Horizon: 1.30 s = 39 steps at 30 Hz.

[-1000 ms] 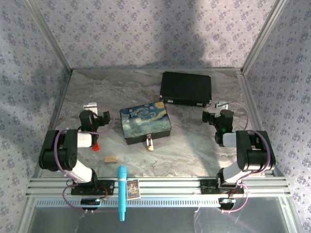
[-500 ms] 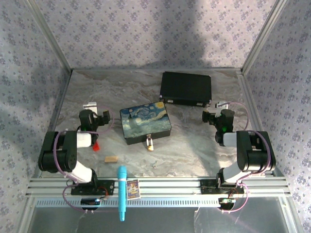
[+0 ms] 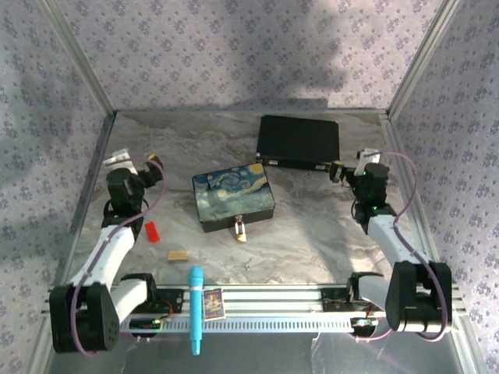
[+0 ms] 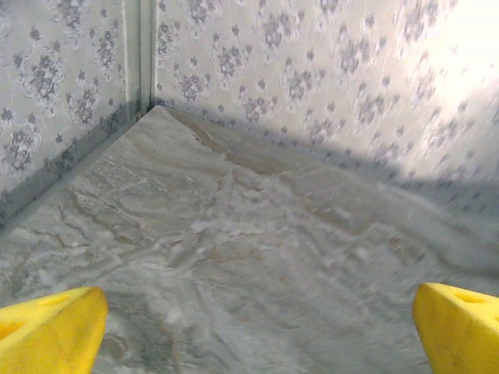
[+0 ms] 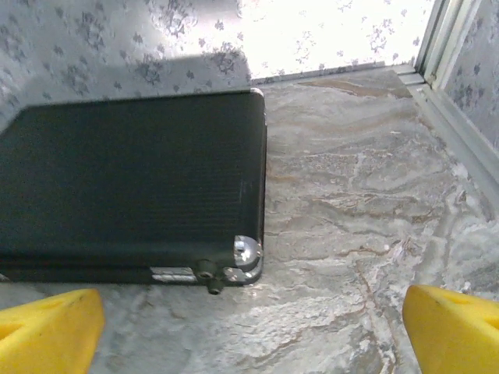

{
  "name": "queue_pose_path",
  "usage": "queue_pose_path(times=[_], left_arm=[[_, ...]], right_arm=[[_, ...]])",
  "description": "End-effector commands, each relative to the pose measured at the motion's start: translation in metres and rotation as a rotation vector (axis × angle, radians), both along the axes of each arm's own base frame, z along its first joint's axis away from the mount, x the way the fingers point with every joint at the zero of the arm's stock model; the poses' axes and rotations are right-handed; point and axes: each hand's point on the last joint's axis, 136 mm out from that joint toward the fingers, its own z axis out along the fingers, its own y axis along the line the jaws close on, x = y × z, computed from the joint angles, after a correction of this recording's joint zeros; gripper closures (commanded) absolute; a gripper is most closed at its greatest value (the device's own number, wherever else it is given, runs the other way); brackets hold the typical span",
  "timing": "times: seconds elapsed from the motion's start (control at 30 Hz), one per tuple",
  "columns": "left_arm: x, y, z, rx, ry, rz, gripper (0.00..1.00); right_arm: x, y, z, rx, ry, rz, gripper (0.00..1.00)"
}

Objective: Unlock the padlock with the key

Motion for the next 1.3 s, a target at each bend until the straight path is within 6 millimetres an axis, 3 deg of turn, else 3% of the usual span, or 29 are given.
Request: queue_pose_path(times=[0.0,0.13,0.3,0.5,0.57,0.7,0.87,1.0,1.27], left_arm=[[-0.022,-0.014,-0.017,-0.277,0.109,-0.006,0.0],[-0.042,-0.056,-0.017,-0.374,0.248,-0.168,0.0],[-0.077,-0.115,-0.033,-0.355,0.467,-0.354,0.02],[-0.115,-0.182,-0.061,-0.369,0.6,-0.542,0.07],[-0.123,-0.19,-0.072,-0.382,0.623,-0.537,0.08],[-0.135,-0.208,-0.087,-0.427,0.638,-0.54,0.15],[-0.15,-0.226,-0.1,-0.389,0.68,-0.555,0.17],[-0.152,-0.234,-0.109,-0.37,0.718,-0.561,0.17],[-0.149,-0.25,-0.112,-0.335,0.728,-0.58,0.18]], right_arm=[[-0.022,0.017,-0.023,0.192,0.248,0.036,0.01],[-0.037,0.067,-0.02,0.284,0.317,0.226,0.01],[-0.071,0.121,-0.041,0.272,0.486,0.302,0.05],[-0.127,0.189,-0.073,0.107,0.607,0.41,0.23],[-0.149,0.211,-0.082,0.089,0.622,0.465,0.27],[-0.188,0.23,-0.101,-0.015,0.693,0.514,0.34],[-0.231,0.289,-0.108,0.073,0.69,0.654,0.41],[-0.246,0.311,-0.114,0.007,0.697,0.658,0.41],[-0.25,0.32,-0.133,-0.117,0.724,0.587,0.42]])
